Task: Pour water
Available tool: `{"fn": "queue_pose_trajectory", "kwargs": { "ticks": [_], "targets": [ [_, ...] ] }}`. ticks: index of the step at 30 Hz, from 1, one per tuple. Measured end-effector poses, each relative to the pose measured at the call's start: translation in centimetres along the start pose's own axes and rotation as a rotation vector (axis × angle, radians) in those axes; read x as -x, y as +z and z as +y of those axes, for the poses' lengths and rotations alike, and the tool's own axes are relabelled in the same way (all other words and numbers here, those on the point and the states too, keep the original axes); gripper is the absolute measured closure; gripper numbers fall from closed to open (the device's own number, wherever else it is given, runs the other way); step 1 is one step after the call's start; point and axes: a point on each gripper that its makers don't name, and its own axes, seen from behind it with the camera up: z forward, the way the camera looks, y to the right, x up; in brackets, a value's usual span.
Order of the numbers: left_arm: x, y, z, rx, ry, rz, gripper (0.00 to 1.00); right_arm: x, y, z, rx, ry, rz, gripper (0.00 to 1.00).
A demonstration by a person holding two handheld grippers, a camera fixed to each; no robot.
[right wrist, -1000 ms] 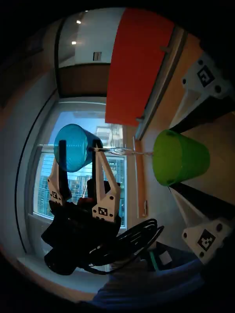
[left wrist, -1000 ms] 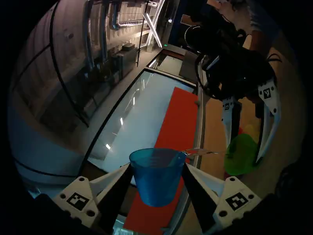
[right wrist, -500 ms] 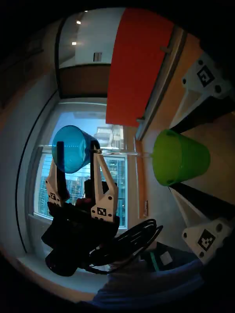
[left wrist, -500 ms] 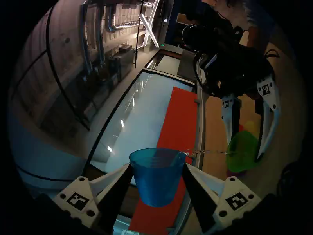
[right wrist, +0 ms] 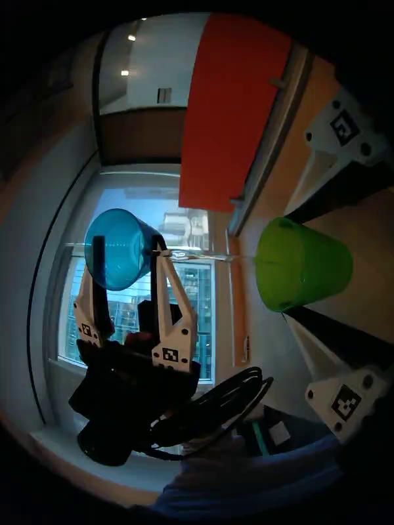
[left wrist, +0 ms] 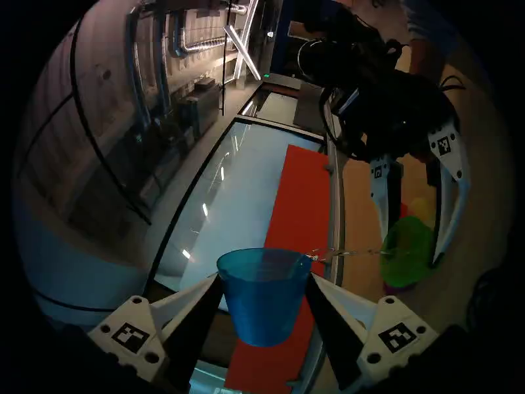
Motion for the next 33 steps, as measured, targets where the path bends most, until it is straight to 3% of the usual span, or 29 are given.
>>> {"fn": "queue_pose_trajectory", "kwargs": {
  "ticks": [33],
  "targets": [
    [-1.5, 0.3, 0.5, -0.010, 0.119, 0.010, 0.15, -0.3, -0.4, 0.4, 0.010, -0.001, 0.009, 0.10]
  ]
}}
